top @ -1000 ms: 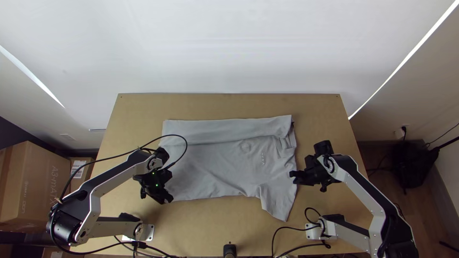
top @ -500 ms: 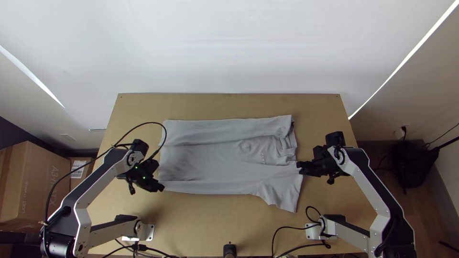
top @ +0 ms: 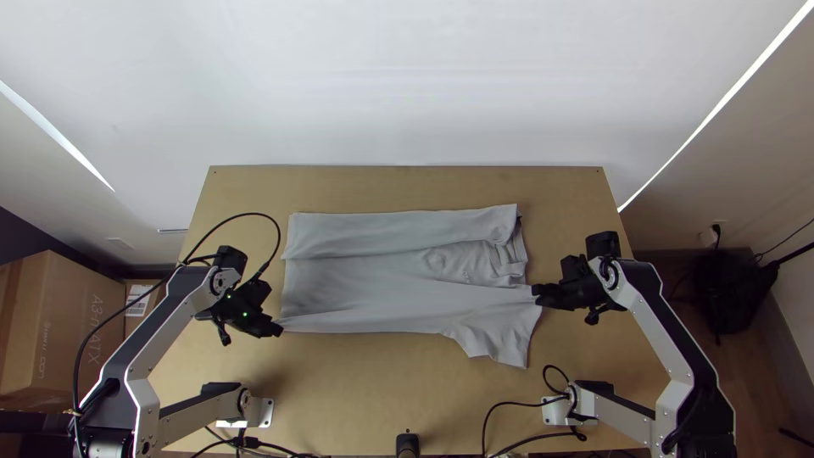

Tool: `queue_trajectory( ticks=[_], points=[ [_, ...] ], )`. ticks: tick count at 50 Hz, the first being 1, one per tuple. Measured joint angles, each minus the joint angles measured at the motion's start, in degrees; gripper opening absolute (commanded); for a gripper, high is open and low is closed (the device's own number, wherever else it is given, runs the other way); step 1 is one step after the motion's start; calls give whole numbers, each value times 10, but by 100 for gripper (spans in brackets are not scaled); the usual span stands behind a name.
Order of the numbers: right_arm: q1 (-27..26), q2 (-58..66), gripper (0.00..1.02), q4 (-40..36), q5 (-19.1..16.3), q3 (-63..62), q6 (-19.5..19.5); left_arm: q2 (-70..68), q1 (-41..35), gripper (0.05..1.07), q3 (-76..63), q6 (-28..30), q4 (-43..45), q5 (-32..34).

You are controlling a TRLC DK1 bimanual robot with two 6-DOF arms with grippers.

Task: Fold the t-shirt

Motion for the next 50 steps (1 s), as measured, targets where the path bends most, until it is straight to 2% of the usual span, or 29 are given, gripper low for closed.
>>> queue_trajectory(
  ticks=[19,38,50],
  points=[
    [14,0,2,-1,0,76,-8,13,24,8,107,-4,9,9],
    [59,46,2,7,0,126,-11,110,43,8,229,-24,9,15],
    [70,93,2,22,2,179,-10,181,43,8,336,-41,8,15]
  ],
)
